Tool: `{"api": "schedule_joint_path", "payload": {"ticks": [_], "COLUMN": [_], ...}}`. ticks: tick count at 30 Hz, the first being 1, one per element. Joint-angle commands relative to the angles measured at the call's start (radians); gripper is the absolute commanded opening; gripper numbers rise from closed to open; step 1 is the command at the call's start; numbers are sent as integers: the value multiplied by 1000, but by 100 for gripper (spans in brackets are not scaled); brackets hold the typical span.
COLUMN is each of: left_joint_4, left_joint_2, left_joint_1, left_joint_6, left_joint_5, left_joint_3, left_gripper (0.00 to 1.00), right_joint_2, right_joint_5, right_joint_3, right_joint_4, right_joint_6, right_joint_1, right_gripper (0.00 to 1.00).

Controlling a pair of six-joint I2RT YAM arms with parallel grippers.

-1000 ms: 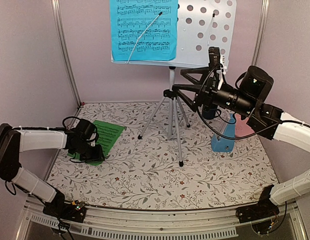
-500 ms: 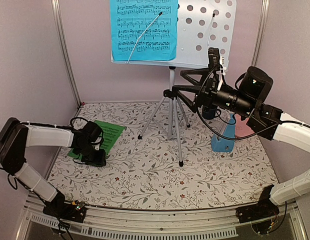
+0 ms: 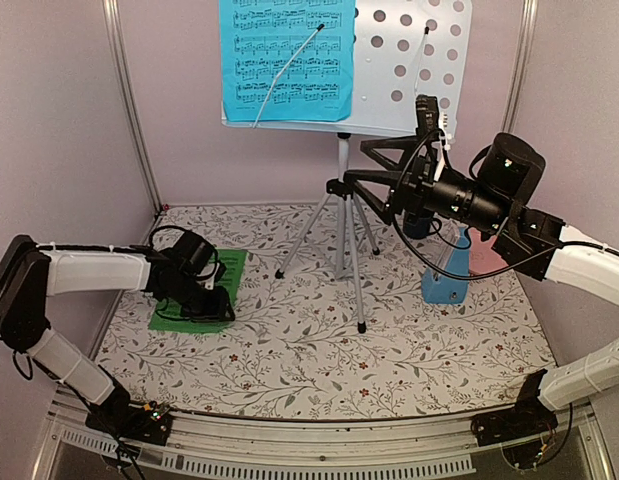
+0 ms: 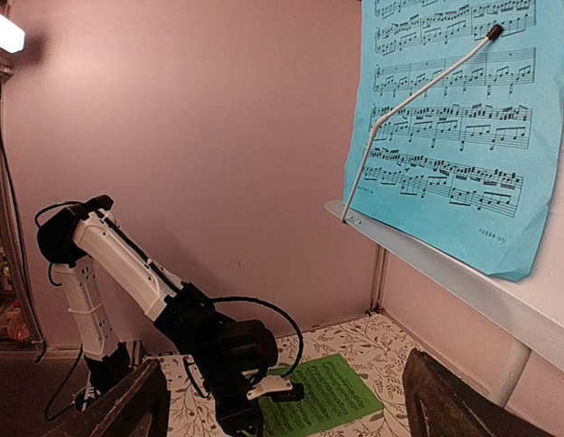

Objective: Set up the instrument practice props

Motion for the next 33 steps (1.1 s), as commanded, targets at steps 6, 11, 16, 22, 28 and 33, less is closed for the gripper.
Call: {"api": "schedule_joint_path", "payload": {"ticks": [6, 11, 16, 22, 28, 33], "left_joint_4": [-185, -198, -173, -131, -118, -128], "left_joint_2": [10, 36, 102, 160, 172, 146], "left_joint_1": [-11, -22, -42, -53, -75, -95], "left_joint_6": [153, 203, 234, 252, 245, 221], "left_joint_5": [-112, -84, -83, -91, -110, -118], "left_joint_3": [111, 121, 126, 116, 109, 121], "left_gripper": [40, 28, 23, 23, 11, 0], "right_joint_2": [-26, -20, -13, -13, -8, 1], "right_joint_5": [21, 17, 9, 9, 7, 30], "right_joint_3": [-16, -13, -8, -9, -9, -23], "right_joint_4": [20, 21, 20, 18, 17, 6], "right_joint_6": [4, 5, 8, 17, 22, 52], "right_joint_1": [6, 5, 6, 5, 6, 5], "right_gripper": [91, 91, 91, 91, 91, 91]}}
